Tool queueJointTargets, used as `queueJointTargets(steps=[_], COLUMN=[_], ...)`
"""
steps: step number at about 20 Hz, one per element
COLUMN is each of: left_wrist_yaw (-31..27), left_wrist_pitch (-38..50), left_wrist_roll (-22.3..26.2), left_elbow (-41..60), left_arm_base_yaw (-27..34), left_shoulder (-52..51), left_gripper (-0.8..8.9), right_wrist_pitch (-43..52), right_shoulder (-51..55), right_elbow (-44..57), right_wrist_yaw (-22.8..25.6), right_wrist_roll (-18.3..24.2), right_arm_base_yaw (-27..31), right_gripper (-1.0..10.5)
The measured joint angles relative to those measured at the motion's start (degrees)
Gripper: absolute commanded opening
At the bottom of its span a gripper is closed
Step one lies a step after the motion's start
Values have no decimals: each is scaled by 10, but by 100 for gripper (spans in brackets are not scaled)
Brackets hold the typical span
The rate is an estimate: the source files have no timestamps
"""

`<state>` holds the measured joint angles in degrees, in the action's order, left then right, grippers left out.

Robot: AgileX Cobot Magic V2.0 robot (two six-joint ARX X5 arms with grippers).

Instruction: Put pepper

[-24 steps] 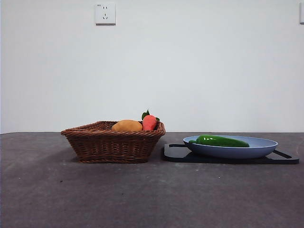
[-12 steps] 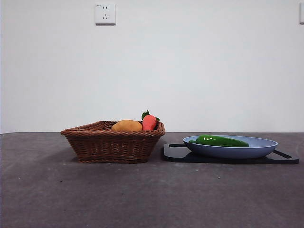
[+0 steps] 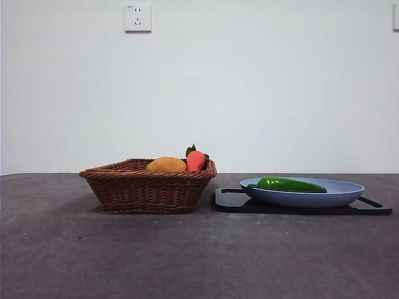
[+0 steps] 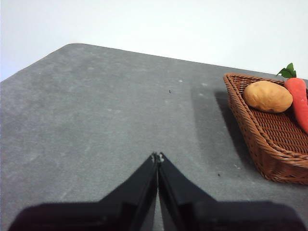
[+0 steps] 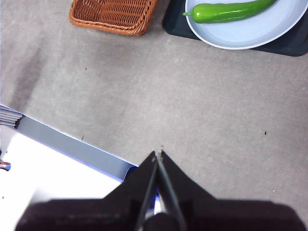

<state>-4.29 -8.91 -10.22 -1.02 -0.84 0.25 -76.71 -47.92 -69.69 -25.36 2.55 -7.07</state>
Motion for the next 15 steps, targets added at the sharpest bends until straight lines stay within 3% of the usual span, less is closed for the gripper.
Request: queueJointTargets(steps=[7,9,12,15], left_wrist_yaw=[0,0,0,0], left_wrist_pitch=[0,0,0,0], left_wrist_roll=[-3,-3,-3,-3], left_elbow=[0,0,0,0], left_arm_base_yaw=[0,0,0,0], left_shoulder=[0,0,0,0], left_gripper=[8,8,8,8], right_wrist_pitch=[0,26,171,352], right_shoulder=[0,1,54,156], right_elbow=[0,0,33,137], right_wrist_yaw=[0,0,0,1], right_wrist_roll=[2,19,29,6], right_arm_base_yaw=[0,2,27,47], right_gripper=[11,11,11,11])
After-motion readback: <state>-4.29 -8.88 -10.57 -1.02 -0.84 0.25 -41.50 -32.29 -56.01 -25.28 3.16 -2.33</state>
